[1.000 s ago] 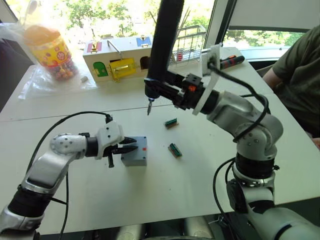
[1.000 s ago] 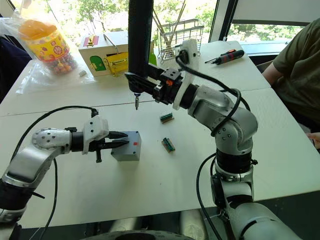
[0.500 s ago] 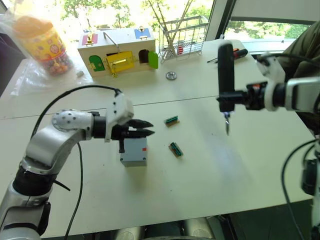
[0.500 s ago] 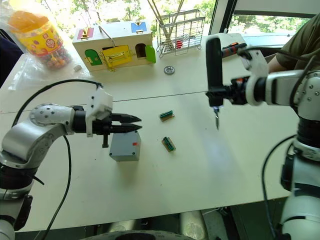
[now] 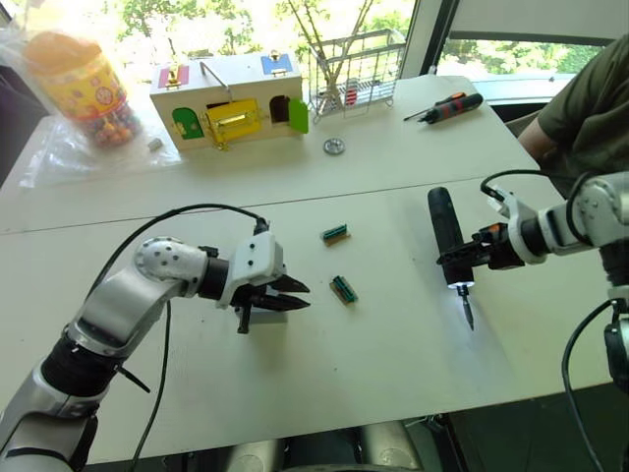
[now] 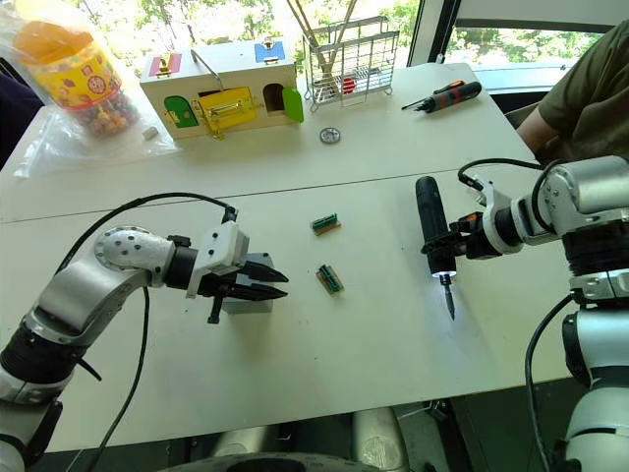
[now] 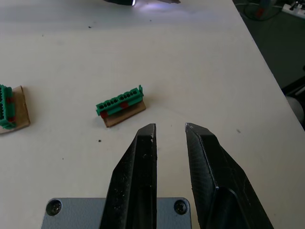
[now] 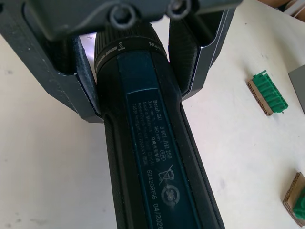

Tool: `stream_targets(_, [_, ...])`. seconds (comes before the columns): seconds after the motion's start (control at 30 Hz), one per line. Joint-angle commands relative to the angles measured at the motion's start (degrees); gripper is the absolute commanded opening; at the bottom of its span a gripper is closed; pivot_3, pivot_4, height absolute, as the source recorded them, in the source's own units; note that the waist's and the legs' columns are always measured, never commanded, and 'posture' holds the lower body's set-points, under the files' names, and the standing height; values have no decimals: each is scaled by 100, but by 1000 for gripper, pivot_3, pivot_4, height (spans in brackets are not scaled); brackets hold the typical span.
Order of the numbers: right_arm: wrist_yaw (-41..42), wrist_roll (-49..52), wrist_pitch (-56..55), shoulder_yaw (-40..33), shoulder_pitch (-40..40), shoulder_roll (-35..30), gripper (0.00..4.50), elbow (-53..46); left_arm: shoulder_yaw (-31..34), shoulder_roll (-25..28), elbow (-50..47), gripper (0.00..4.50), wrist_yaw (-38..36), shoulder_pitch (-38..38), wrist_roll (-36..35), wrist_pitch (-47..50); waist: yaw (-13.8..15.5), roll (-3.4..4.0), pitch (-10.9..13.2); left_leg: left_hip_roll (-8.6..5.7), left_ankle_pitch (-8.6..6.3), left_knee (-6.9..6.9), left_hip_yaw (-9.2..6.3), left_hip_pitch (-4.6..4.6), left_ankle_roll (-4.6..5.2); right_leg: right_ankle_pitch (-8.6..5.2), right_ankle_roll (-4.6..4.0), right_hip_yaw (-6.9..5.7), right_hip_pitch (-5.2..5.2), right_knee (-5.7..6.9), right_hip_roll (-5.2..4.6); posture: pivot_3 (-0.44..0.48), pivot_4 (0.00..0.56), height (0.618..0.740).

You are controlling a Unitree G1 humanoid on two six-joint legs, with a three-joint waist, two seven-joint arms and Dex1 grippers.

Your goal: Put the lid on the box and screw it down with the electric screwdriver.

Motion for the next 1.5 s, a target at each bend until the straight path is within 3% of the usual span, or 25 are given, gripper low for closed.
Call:
stream_targets(0.03, [499,-317,-295,348,-396,87,1837,293,31,51,-103,944,28,9,112,-81,6,0,0,0,0,2,0,0,0,0,0,0,0,1,0,0,150,740])
stream_targets(0.37, [1400,-1153,-838,1070,-840,445,1837,1104,129,52,-103,944,79,101,179,-58,90,-1,0,-1,0,15,-2,0,-2,0,0,0,-1,12,1,0,150,740])
stream_targets(0.43, [1484,-1320,-918,1097,-877,511,2878,1209,172,46,-78,944,108,115,169,-49,95,-1,0,-2,1,18,-2,0,-4,0,0,1,-1,16,1,0,150,740])
stream_targets(0.57, [1655,-1508,-964,1097,-871,551,4347,1167,365,16,60,944,171,122,30,42,100,-2,-1,-2,1,19,-3,0,-4,1,1,1,0,17,1,0,150,740])
stream_targets(0.6, [1664,-1552,-973,1076,-879,571,4474,1189,414,7,100,944,178,125,-6,59,105,-2,-1,-2,1,20,-2,0,-4,1,1,0,0,17,1,0,150,740])
stream_targets(0.8, [1446,-1783,-1354,569,-835,538,4474,1060,1181,46,251,944,360,221,-532,460,112,-2,-1,-5,1,23,-3,0,-4,1,2,0,-1,20,-2,0,150,740])
stream_targets(0.93, [1380,-1512,-1294,-182,-710,377,4474,235,1991,261,195,944,462,499,-1107,1012,113,-1,-1,-4,1,17,-4,-3,-5,1,2,0,-10,22,-3,0,150,740])
stream_targets(1.1, [1283,-982,-1542,-1428,557,-106,4474,-2274,2904,902,69,944,366,1437,-1426,1414,119,-1,-2,0,1,15,-12,-16,-6,1,2,-2,-23,26,-2,0,150,740])
stream_targets(1.27, [1451,195,-2305,-3871,3436,578,4474,-5265,3775,1423,-201,944,-275,3169,-1584,1503,151,-6,-5,2,2,18,-14,-14,-8,1,2,0,-16,28,-2,0,150,740])
stream_targets(1.37, [1919,699,-2383,-4198,5174,506,4474,-6285,4043,1489,-192,944,-388,3773,-1546,1444,270,-2,-5,-2,-1,21,-17,-7,-2,1,2,-2,1,23,-6,0,150,740])
stream_targets(1.5, [1903,1051,-2608,-4290,6141,640,4474,-6521,4072,1184,-416,944,-153,4170,-1709,1529,272,-3,-6,-1,-22,27,-14,52,33,4,-8,-1,76,9,-10,0,150,740])
